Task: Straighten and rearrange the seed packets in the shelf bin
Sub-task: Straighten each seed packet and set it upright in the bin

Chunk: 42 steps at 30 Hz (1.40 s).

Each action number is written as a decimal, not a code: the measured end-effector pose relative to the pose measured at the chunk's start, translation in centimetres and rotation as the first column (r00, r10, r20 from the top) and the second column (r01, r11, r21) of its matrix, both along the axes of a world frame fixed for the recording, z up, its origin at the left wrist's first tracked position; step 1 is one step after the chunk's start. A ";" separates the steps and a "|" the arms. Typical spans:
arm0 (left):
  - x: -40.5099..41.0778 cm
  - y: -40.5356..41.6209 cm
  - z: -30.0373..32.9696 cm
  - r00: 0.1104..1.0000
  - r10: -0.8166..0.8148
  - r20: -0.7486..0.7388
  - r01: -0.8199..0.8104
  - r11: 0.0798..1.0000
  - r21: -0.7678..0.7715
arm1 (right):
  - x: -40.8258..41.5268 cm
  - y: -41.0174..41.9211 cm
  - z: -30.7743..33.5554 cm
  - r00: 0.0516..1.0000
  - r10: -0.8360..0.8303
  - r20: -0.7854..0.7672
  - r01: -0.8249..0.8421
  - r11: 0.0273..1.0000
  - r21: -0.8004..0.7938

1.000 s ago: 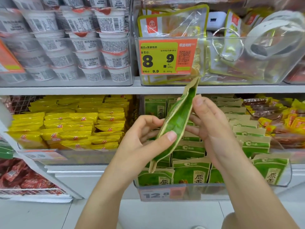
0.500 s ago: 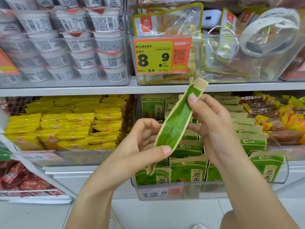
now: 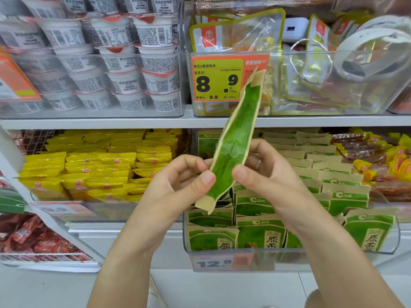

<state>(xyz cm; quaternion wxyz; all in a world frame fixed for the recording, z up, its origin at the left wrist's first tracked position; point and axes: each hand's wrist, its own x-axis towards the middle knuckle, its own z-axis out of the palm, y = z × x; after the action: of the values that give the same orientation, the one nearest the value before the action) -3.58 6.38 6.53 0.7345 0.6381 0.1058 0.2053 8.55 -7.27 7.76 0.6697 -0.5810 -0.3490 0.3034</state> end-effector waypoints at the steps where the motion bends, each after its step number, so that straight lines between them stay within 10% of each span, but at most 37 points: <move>1: 0.0 0.0 0.0 1.000 0.004 0.003 -0.004 1.000 0.001 | 0.0 -0.1 0.1 1.000 0.013 -0.009 -0.013 1.000 0.008; 11: -0.2 0.3 -0.2 0.999 -0.036 -0.016 0.037 0.998 0.042 | 0.2 -0.2 0.0 0.999 0.029 0.040 -0.030 0.999 0.025; 20: -0.1 -1.2 -0.1 1.000 0.023 0.012 -0.026 0.918 0.396 | -0.4 0.7 -1.2 0.886 -0.286 0.365 0.331 0.942 -0.065; 28: -0.5 0.1 0.5 0.997 -0.041 0.072 0.039 0.999 0.024 | 0.5 -0.2 0.5 0.925 -0.381 -0.006 0.377 0.912 0.159; 36: -0.4 0.0 0.2 0.998 0.055 0.012 -0.056 0.987 0.153 | 0.2 -0.4 0.4 0.942 -0.330 -0.065 0.336 0.934 0.120; 42: 0.6 -1.5 -0.5 0.882 0.400 0.248 -0.451 0.570 0.687 | -0.9 0.5 -0.1 0.968 -0.248 0.035 0.244 0.966 0.085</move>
<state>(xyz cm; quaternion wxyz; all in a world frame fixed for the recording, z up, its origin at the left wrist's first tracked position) -3.00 4.87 6.05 0.3514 0.8241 0.1418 0.4210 7.70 -6.73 7.65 0.7167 -0.5994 -0.3012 0.1906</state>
